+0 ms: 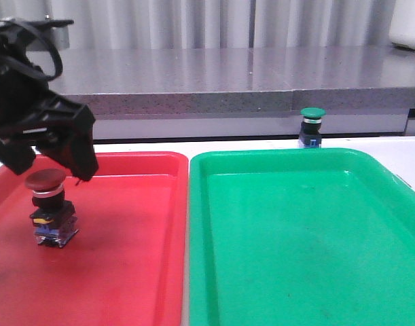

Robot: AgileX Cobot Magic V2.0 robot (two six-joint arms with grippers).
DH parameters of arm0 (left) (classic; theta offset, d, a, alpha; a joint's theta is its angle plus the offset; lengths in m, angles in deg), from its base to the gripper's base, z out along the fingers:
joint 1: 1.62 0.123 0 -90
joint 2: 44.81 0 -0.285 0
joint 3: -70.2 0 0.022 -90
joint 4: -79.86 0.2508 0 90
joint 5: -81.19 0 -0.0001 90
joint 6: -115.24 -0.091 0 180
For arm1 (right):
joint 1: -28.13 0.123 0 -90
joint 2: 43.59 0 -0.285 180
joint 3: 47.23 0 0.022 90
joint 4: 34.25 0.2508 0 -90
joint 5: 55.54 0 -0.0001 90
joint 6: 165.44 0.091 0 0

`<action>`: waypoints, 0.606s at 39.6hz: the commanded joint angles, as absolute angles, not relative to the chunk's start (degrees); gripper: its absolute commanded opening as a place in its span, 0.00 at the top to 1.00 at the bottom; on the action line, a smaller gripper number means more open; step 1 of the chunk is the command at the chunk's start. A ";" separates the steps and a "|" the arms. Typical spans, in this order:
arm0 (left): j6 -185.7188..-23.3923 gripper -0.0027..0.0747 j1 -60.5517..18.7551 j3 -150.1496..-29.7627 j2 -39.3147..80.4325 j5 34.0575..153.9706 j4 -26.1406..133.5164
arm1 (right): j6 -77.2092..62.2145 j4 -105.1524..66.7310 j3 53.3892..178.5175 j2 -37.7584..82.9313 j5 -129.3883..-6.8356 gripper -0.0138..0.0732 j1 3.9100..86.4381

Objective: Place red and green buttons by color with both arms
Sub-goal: 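Lower the red button into the red tray and open the left gripper, then raise the left gripper away from the red tray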

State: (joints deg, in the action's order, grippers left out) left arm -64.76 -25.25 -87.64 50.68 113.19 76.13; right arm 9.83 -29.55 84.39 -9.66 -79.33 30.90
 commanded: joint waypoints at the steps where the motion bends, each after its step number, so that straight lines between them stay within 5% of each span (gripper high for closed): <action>1: -64.08 0.30 -25.54 -90.39 46.06 112.46 77.03 | 9.89 -29.17 86.54 -8.94 -75.13 0.16 30.43; 12: -64.08 0.98 -19.15 -92.92 37.35 115.16 79.11 | 9.89 -29.17 86.54 -8.94 -75.13 0.16 30.43; 24: -64.08 0.99 -10.71 -85.79 22.07 114.25 78.90 | 9.89 -29.17 86.54 -8.94 -75.13 0.16 30.43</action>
State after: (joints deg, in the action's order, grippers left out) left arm -64.76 -11.75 -87.52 28.70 119.21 79.19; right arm 9.83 -29.55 84.39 -9.66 -79.33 30.90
